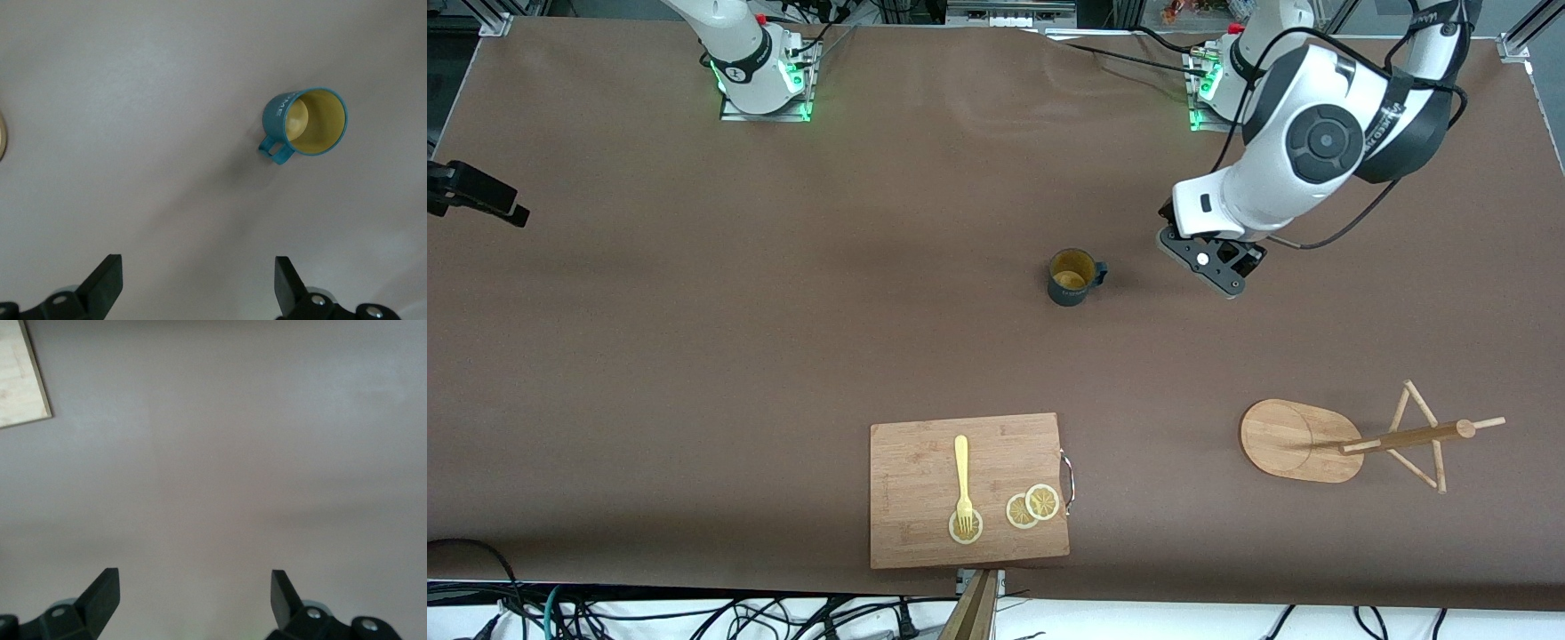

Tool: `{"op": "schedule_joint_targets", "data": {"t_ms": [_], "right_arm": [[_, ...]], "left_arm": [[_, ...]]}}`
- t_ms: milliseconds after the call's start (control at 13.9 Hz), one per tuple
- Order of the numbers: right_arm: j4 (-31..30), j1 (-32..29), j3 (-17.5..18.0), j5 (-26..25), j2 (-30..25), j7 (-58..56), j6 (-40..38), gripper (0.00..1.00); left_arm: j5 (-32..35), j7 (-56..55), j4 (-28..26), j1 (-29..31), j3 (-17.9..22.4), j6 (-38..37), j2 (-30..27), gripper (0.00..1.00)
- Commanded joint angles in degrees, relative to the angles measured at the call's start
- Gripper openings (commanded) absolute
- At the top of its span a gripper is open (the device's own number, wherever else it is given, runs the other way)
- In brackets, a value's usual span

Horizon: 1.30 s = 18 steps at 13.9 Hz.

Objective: Pass cup and hang on rack
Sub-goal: 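Lower the left gripper and grasp the teal mug's handle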

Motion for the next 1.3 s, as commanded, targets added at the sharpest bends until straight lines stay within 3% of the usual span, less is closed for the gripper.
{"op": "schedule_joint_targets", "data": {"t_ms": [0,144,576,936,1080,1224], "right_arm": [[-4.55,-2.93,5.36,-1.76,-3.32,-0.34,0.44,1.00],[-4.30,-3.38,7.30,-4.48,-2.98,-0.43,-0.61,1.00],[-2.45,-3.38,6.95,-4.40,-1.13,-0.87,-0.44,1.00],[-2.45,-3.20,6.95,-4.31,-1.05,-0.87,-0.09,1.00],[-2.45,-3.20,6.95,-4.31,-1.05,-0.87,-0.09,1.00],[-2.45,-3.37,6.95,-4.31,-1.05,-0.87,-0.09,1.00]], "left_arm": [[-5.26,17.26,-4.53,3.55,-0.23,5.13,-0.11,1.00],[-11.13,28.87,-5.77,6.36,-0.23,6.47,1.73,1.00],[-27.92,57.36,-14.45,6.46,-0.32,18.05,3.32,1.00],[-47.69,80.73,-20.18,5.75,-1.28,22.99,3.84,1.00],[-54.81,89.69,-20.53,6.10,-1.28,24.30,7.34,1.00],[-67.18,101.90,-20.54,5.93,-1.28,25.71,11.47,1.00]]}}
